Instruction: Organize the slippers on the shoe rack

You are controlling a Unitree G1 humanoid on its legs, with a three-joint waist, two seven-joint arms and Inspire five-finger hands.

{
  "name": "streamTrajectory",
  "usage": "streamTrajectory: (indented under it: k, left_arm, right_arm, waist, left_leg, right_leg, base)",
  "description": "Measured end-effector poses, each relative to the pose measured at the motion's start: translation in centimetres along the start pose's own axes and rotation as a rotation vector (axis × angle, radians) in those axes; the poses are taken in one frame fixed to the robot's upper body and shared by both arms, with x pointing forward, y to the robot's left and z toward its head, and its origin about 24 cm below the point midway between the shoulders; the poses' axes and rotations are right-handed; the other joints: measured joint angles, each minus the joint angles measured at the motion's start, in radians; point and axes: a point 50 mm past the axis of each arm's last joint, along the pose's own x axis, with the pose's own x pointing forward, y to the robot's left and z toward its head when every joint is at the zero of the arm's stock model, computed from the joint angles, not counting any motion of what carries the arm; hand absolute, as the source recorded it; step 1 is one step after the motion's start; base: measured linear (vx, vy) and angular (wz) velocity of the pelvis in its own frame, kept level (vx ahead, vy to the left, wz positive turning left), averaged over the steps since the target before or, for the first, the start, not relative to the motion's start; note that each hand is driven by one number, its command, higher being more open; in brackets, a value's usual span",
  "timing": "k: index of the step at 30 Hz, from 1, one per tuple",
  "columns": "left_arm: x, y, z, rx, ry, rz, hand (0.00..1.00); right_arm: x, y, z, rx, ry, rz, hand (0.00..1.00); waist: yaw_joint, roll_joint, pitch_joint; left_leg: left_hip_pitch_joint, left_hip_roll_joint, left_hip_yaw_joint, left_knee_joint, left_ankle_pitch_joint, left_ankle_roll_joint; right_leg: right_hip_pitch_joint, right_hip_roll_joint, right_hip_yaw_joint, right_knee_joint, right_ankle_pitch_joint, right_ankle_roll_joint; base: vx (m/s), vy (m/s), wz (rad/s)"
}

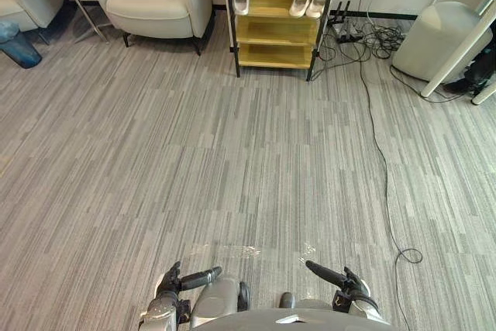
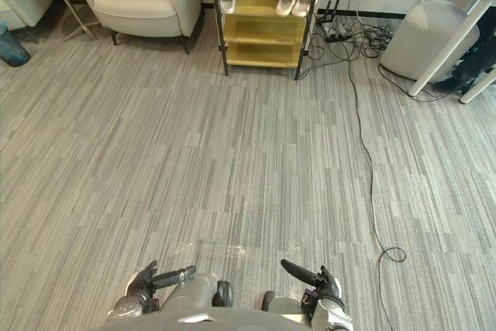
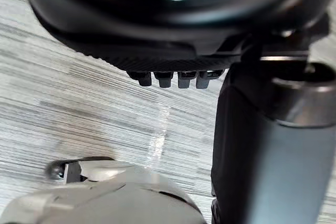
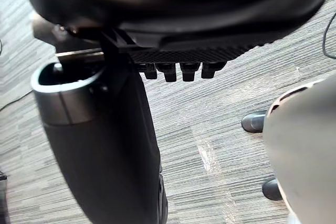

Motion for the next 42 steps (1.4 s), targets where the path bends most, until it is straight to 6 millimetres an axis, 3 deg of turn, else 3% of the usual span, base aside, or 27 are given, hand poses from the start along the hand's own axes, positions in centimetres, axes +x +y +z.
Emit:
streamTrajectory:
  k: [3,4,5,6,7,10,12,14,15,16,17,19,21,22,23,24,25,27,29,31,33,34,36,38,40,41,42]
  left_arm:
    - [0.1,-0.2,0.7,-0.010,-0.026,-0.005,1.00]
    - [0.2,-0.3,0.9,-0.010,-0.029,-0.006,1.00]
    - [0.1,-0.4,0.6,-0.011,-0.019,-0.004,1.00]
    - [0.1,-0.5,0.4,-0.010,-0.013,-0.005,1.00]
    - [0.4,-0.1,1.2,-0.002,-0.028,0.012,1.00]
    - [0.5,0.0,1.4,-0.001,-0.017,0.018,1.00]
    - [0.5,0.1,1.3,0.013,-0.012,0.017,1.00]
    - [0.5,0.1,1.3,0.062,-0.014,0.003,1.00]
    - [0.5,0.1,1.4,0.076,-0.016,0.002,1.00]
    - [0.6,0.1,1.4,0.089,-0.013,0.000,1.00]
    - [0.5,-0.1,1.3,0.089,-0.007,-0.005,1.00]
    - [0.5,-0.7,1.1,0.086,-0.004,-0.016,1.00]
    - [0.4,-1.3,1.1,0.077,-0.004,-0.031,1.00]
    - [0.4,-2.1,1.2,0.067,-0.006,-0.050,1.00]
    - [0.4,-2.3,1.2,0.065,-0.007,-0.054,1.00]
    - [0.4,-2.3,1.1,0.072,-0.007,-0.062,1.00]
    - [0.4,-2.2,1.2,0.072,-0.004,-0.062,1.00]
    - [0.2,-2.8,0.0,0.025,0.036,-0.062,1.00]
    - [0.0,-2.9,-0.4,-0.011,0.053,-0.047,1.00]
    - [0.1,-2.8,-0.1,-0.048,0.042,-0.038,1.00]
    - [0.1,-2.8,0.5,-0.088,0.012,-0.033,1.00]
    - [0.2,-2.5,1.3,-0.098,-0.024,-0.029,1.00]
    - [0.2,-2.4,1.8,-0.100,-0.047,-0.026,1.00]
    - [0.3,-2.3,2.6,-0.106,-0.079,-0.027,1.00]
    - [0.4,-2.8,3.0,-0.105,-0.092,-0.043,1.00]
    - [0.4,-3.0,3.2,-0.093,-0.096,-0.052,1.00]
    - [0.4,-3.1,3.3,-0.086,-0.098,-0.057,1.00]
  right_arm:
    - [0.0,-0.1,0.2,-0.001,-0.004,-0.004,1.00]
    - [0.1,-0.1,0.3,-0.002,-0.007,-0.010,1.00]
    - [0.1,-0.4,0.4,-0.006,-0.010,-0.019,1.00]
    - [0.1,-0.4,0.4,-0.008,-0.008,-0.022,1.00]
    - [0.1,0.9,0.5,-0.010,-0.006,0.015,1.00]
    - [0.0,1.9,0.7,0.000,-0.012,0.039,1.00]
    - [-0.1,2.3,0.7,0.006,-0.015,0.055,1.00]
    - [-0.2,2.8,0.9,-0.003,-0.028,0.082,1.00]
    - [-0.2,2.9,1.0,-0.006,-0.034,0.087,1.00]
    - [-0.2,3.0,1.6,-0.006,-0.062,0.094,1.00]
    - [-0.2,3.0,2.2,-0.008,-0.089,0.094,1.00]
    - [-0.2,2.9,2.9,-0.007,-0.119,0.095,1.00]
    - [-0.2,3.0,3.1,-0.007,-0.130,0.095,1.00]
    - [-0.2,3.0,3.1,-0.007,-0.134,0.096,1.00]
    - [-0.2,3.0,3.1,-0.007,-0.133,0.096,1.00]
    - [-0.2,2.9,2.7,-0.011,-0.114,0.094,1.00]
    - [-0.1,2.6,2.4,-0.018,-0.092,0.089,1.00]
    - [0.3,1.4,2.7,-0.038,-0.087,0.053,1.00]
    - [0.3,0.8,2.2,-0.010,-0.062,0.031,1.00]
    - [0.2,0.6,1.8,-0.010,-0.056,0.024,1.00]
    - [0.0,0.1,1.2,-0.013,-0.054,0.013,1.00]
    - [0.0,0.3,1.1,-0.013,-0.051,0.020,1.00]
    - [-0.1,0.7,1.1,-0.006,-0.049,0.030,1.00]
    - [-0.1,1.4,1.1,-0.013,-0.049,0.048,1.00]
    - [0.0,1.7,1.2,-0.013,-0.043,0.054,1.00]
    - [0.0,1.8,1.1,-0.015,-0.034,0.054,1.00]
    - [0.0,1.8,0.9,-0.018,-0.025,0.052,1.00]
  waist:
    - [0.014,-0.003,0.001]
    - [0.017,-0.003,0.001]
    - [0.018,0.005,-0.002]
    - [0.020,0.008,-0.005]
    - [0.025,-0.028,0.000]
    - [0.054,-0.051,-0.007]
    - [0.064,-0.061,-0.014]
    - [0.045,-0.065,-0.030]
    - [0.041,-0.067,-0.029]
    - [0.037,-0.071,-0.027]
    - [0.025,-0.065,-0.024]
    - [0.013,-0.049,-0.015]
    - [0.009,-0.048,-0.014]
    - [0.000,-0.047,-0.014]
    - [-0.003,-0.048,-0.014]
    - [-0.009,-0.063,-0.021]
    - [-0.010,-0.067,-0.019]
    - [-0.002,-0.016,-0.033]
    - [-0.010,0.006,-0.038]
    - [-0.014,0.019,-0.030]
    - [0.002,0.020,-0.023]
    - [0.019,0.011,-0.015]
    - [0.021,0.000,-0.013]
    - [0.027,-0.013,-0.011]
    - [0.040,-0.021,-0.003]
    - [0.047,-0.025,-0.001]
    - [0.063,-0.020,-0.004]
  left_leg:
    - [-0.058,-0.009,-0.029,-0.158,0.007,-0.008]
    - [-0.063,-0.023,-0.044,-0.307,0.050,-0.020]
    - [-0.051,-0.031,-0.054,-0.419,0.148,-0.023]
    - [-0.036,-0.041,-0.042,-0.438,0.207,0.002]
    - [-0.037,-0.076,-0.012,-0.423,0.157,0.031]
    - [-0.006,-0.086,0.033,-0.319,0.064,0.088]
    - [0.057,-0.094,0.041,-0.341,0.046,0.107]
    - [0.155,-0.094,0.032,-0.411,0.017,0.110]
    - [0.180,-0.092,0.030,-0.426,0.008,0.110]
    - [0.228,-0.093,0.030,-0.447,-0.001,0.111]
    - [0.293,-0.085,0.027,-0.484,-0.005,0.109]
    - [0.384,-0.061,0.018,-0.537,-0.006,0.107]
    - [0.437,-0.040,0.003,-0.558,-0.008,0.105]
    - [0.461,-0.017,-0.023,-0.575,-0.020,0.083]
    - [0.465,-0.011,-0.031,-0.580,-0.023,0.077]
    - [0.475,-0.015,-0.062,-0.594,-0.048,0.032]
    - [0.494,-0.007,-0.089,-0.599,-0.074,-0.004]
    - [0.497,0.040,-0.121,-0.596,-0.076,-0.005]
    - [0.491,0.073,-0.146,-0.541,-0.075,-0.008]
    - [0.359,0.114,-0.218,-0.174,-0.020,-0.078]
    - [0.214,0.153,-0.216,0.146,0.040,-0.082]
    - [0.118,0.166,-0.172,0.283,0.035,-0.073]
    - [0.057,0.160,-0.136,0.301,0.025,-0.056]
    - [-0.046,0.117,-0.073,0.168,-0.011,-0.037]
    - [-0.068,0.032,-0.044,-0.141,0.005,-0.014]
    - [-0.062,-0.006,-0.044,-0.336,0.079,-0.012]
    - [-0.040,-0.020,-0.043,-0.434,0.245,-0.009]
  right_leg:
    - [0.003,-0.050,0.020,0.012,-0.036,0.037]
    - [0.003,-0.081,0.027,0.022,-0.061,0.067]
    - [0.003,-0.098,0.031,0.032,-0.086,0.101]
    - [0.008,-0.110,0.034,0.035,-0.099,0.112]
    - [0.001,-0.137,0.059,0.048,-0.100,0.109]
    - [-0.003,-0.169,0.086,0.166,-0.090,0.125]
    - [-0.047,-0.182,0.123,0.322,-0.067,0.158]
    - [-0.203,-0.187,0.168,0.691,0.067,0.255]
    - [-0.244,-0.190,0.170,0.787,0.070,0.256]
    - [-0.320,-0.204,0.151,0.943,0.047,0.217]
    - [-0.383,-0.219,0.096,1.035,0.003,0.144]
    - [-0.440,-0.213,0.012,1.016,-0.041,0.088]
    - [-0.482,-0.200,-0.042,0.903,-0.073,0.068]
    - [-0.518,-0.173,-0.053,0.735,-0.072,0.065]
    - [-0.525,-0.167,-0.051,0.687,-0.067,0.070]
    - [-0.527,-0.145,-0.030,0.487,0.003,0.086]
    - [-0.528,-0.132,-0.021,0.475,0.068,0.033]
    - [-0.526,-0.099,-0.043,0.504,0.001,0.019]
    - [-0.502,-0.076,-0.072,0.523,-0.053,0.001]
    - [-0.391,-0.043,-0.125,0.479,-0.099,-0.017]
    - [-0.292,-0.006,-0.149,0.415,-0.113,-0.030]
    - [-0.214,0.010,-0.154,0.357,-0.122,-0.042]
    - [-0.167,0.012,-0.156,0.311,-0.123,-0.040]
    - [-0.080,0.011,-0.152,0.210,-0.102,-0.013]
    - [-0.018,-0.017,-0.141,0.154,-0.099,-0.004]
    - [0.009,-0.032,-0.129,0.136,-0.108,0.014]
    - [0.032,-0.040,-0.106,0.119,-0.119,0.035]
  base:
    - [0.26,0.203,-0.21]
    - [0.40,0.306,-0.23]
    - [0.30,0.232,-0.18]
    - [0.43,0.251,-0.20]
    - [0.45,0.217,-0.14]
    - [0.54,0.195,-0.34]
    - [0.45,0.178,-0.28]
    - [0.41,0.128,-0.03]
    - [0.38,0.070,-0.01]
    - [0.36,0.021,-0.05]
    - [0.35,-0.002,-0.05]
    - [0.34,-0.070,0.07]
    - [0.40,-0.217,0.25]
    - [0.34,-0.259,0.39]
    - [0.32,-0.284,0.63]
    - [0.31,-0.313,0.53]
    - [0.25,-0.252,0.39]
    - [0.33,-0.279,0.12]
    - [0.35,-0.272,0.24]
    - [0.37,-0.269,0.44]
    - [0.42,-0.219,0.30]
    - [0.41,-0.142,0.13]
    - [0.36,-0.067,0.07]
    - [0.32,0.007,-0.05]
    - [0.52,0.132,-0.25]
    - [0.52,0.187,-0.41]
    - [0.54,0.194,-0.44]
